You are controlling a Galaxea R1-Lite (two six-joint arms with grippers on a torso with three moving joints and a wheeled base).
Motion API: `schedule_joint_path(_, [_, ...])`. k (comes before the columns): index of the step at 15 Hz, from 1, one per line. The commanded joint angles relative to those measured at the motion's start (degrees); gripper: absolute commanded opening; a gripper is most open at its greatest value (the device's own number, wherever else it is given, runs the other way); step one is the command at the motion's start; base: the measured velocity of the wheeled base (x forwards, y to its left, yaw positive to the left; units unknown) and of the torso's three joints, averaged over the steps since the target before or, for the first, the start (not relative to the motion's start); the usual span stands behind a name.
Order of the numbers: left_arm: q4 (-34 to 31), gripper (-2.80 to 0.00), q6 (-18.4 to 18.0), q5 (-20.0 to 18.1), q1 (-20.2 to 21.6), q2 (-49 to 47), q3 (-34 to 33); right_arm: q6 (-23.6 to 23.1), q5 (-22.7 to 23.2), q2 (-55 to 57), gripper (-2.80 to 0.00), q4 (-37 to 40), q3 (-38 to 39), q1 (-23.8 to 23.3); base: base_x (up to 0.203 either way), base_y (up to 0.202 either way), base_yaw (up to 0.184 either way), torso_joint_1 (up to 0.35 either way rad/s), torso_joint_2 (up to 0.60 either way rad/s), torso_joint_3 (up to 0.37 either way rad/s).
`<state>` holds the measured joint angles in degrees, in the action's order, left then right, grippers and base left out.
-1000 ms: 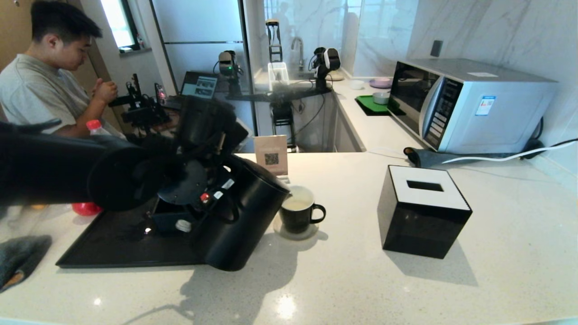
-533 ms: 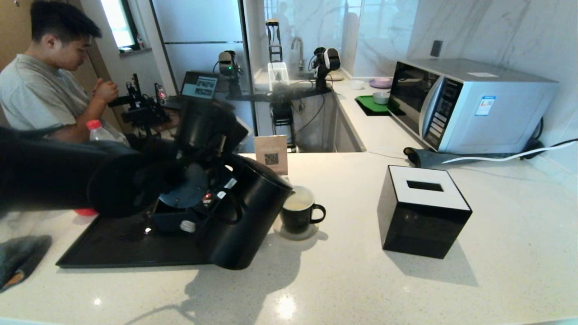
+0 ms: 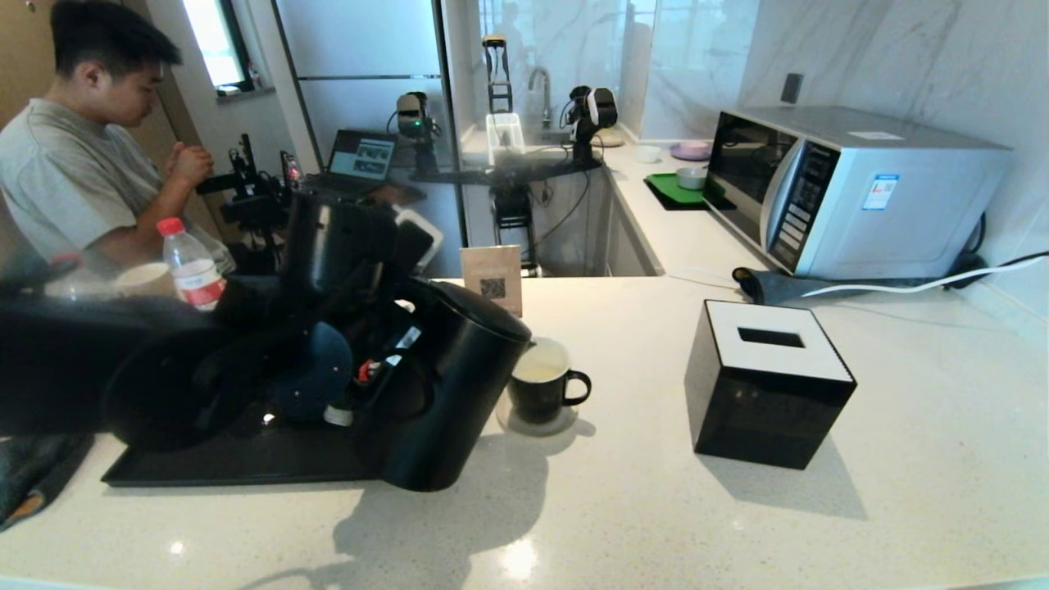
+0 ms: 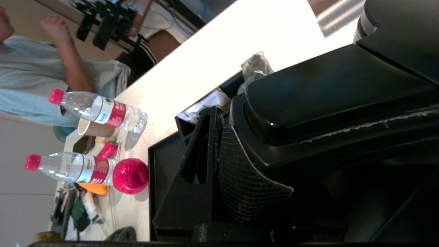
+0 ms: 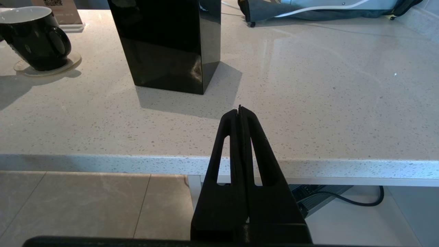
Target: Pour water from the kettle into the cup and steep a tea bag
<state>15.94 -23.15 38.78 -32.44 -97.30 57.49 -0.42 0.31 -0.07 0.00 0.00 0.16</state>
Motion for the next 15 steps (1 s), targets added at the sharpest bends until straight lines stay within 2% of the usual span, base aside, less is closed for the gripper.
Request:
schedule_joint_path(1, [4.19,-2.8,-0.1,0.24,0.01,3.2,-4.06,-0.02,0.04,0.07,-2.8,0.0,0.0,0.02,0.0,0.0,0.0,0.0,0.0,0.0])
schedule_joint_path(5, [10.71,-2.8,-0.07,0.01,0.6,7.95,-10.93,-0.02,0.04,0.07,-2.8,0.0,0.0,0.02,0.0,0.0,0.0,0.0,0.0,0.0])
schedule_joint_path(8, [18.47,-2.8,-0.08,-0.1,1.85,10.42,-15.51,-0.02,0.04,0.07,-2.8,0.0,0.0,0.02,0.0,0.0,0.0,0.0,0.0,0.0])
schedule_joint_path(13, [31.89,-2.8,-0.05,-0.47,5.83,13.84,-22.51,-0.02,0.04,0.07,-2.8,0.0,0.0,0.02,0.0,0.0,0.0,0.0,0.0,0.0])
schedule_joint_path(15, [35.93,-2.8,-0.05,-3.08,8.98,15.45,-24.71,-0.02,0.04,0.07,-2.8,0.0,0.0,0.02,0.0,0.0,0.0,0.0,0.0,0.0])
